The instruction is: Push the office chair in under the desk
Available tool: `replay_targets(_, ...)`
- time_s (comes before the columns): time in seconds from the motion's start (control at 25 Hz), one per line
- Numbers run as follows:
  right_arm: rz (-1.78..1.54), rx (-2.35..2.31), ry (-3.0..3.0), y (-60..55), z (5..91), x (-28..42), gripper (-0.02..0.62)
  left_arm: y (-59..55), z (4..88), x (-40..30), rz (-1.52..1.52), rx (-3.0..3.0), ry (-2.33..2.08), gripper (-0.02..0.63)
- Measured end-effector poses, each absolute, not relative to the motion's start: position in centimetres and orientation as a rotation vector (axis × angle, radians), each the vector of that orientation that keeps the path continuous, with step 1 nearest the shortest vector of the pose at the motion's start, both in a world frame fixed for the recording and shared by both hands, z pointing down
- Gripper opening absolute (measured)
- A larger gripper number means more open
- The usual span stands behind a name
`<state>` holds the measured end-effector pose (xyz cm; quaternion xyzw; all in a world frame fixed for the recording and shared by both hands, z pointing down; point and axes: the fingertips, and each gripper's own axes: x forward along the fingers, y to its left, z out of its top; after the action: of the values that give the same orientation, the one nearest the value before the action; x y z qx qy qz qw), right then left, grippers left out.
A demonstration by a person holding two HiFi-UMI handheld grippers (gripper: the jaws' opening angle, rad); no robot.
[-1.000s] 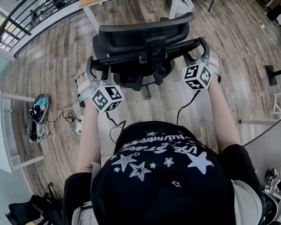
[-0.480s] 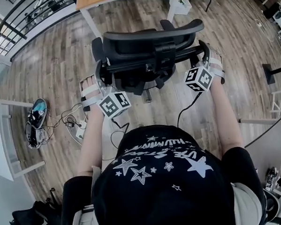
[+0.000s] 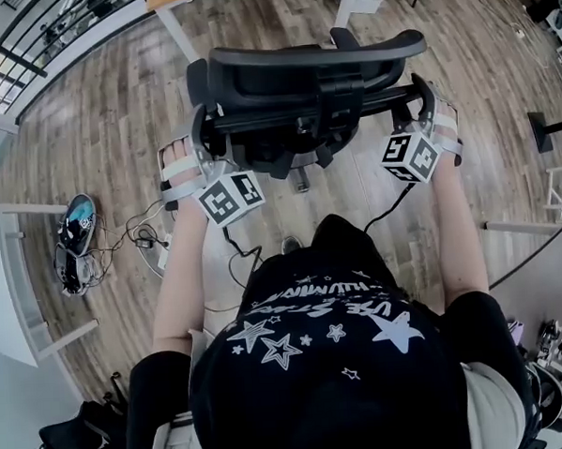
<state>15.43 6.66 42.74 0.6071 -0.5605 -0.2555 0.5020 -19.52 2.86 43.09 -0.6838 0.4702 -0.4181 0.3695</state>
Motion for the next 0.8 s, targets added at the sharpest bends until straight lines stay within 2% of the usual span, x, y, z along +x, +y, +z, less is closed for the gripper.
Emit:
replay_targets(0.44,-0.621,1.467,-1.376,4.2,43.0,15.5,0.258,-1.0,43.7,-18.9,-1.051,-1.792,1.168,0.230)
replay_targets(0.8,-0.617,1.432,-1.433,-7.5,42.9,22.5,0.255,-12.9,43.5,-11.6,-1.103,-1.832,1.136,0.229)
